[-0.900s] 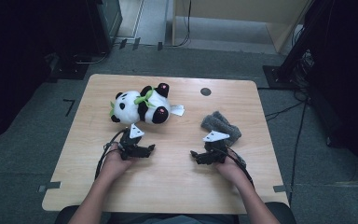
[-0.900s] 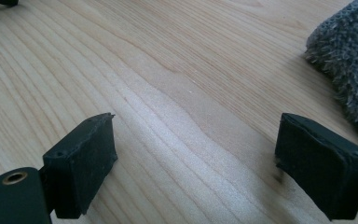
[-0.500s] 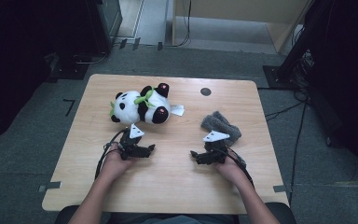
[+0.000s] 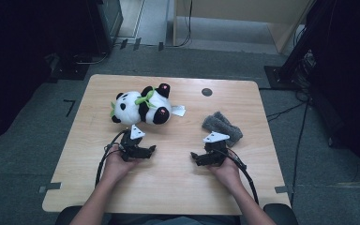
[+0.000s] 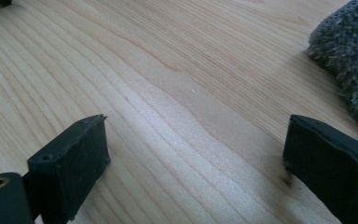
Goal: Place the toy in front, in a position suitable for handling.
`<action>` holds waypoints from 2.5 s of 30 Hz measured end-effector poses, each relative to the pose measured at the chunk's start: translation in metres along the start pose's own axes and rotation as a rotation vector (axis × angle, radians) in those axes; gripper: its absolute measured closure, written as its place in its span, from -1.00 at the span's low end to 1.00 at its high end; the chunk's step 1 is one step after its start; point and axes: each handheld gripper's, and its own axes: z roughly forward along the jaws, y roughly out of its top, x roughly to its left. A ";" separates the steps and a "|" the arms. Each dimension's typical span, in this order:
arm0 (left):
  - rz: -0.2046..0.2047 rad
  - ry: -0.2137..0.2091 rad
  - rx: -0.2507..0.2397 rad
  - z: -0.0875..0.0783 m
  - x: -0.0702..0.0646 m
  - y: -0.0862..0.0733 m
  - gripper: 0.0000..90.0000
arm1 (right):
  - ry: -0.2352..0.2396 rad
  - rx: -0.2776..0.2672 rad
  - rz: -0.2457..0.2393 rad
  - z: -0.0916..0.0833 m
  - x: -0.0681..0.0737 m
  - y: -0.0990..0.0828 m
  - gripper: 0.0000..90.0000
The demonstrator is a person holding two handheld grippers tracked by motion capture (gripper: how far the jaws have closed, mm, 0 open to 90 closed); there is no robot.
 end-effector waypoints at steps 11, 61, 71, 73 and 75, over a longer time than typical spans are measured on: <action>0.010 -0.022 0.011 -0.004 0.002 0.001 -0.45 | 0.001 0.004 -0.002 0.002 0.001 0.001 -0.92; -0.057 -0.166 -0.029 -0.038 0.032 0.012 -0.17 | 0.085 -0.044 0.073 -0.030 -0.025 0.022 -0.27; -0.059 -0.150 -0.026 -0.047 0.041 0.015 -0.10 | 0.072 -0.054 0.074 -0.036 -0.033 0.028 -0.24; -0.066 -0.149 -0.037 -0.050 0.044 0.016 -0.10 | 0.072 -0.051 0.078 -0.037 -0.034 0.028 -0.23; -0.070 -0.148 -0.043 -0.051 0.046 0.016 -0.10 | 0.067 -0.055 0.077 -0.037 -0.036 0.029 -0.23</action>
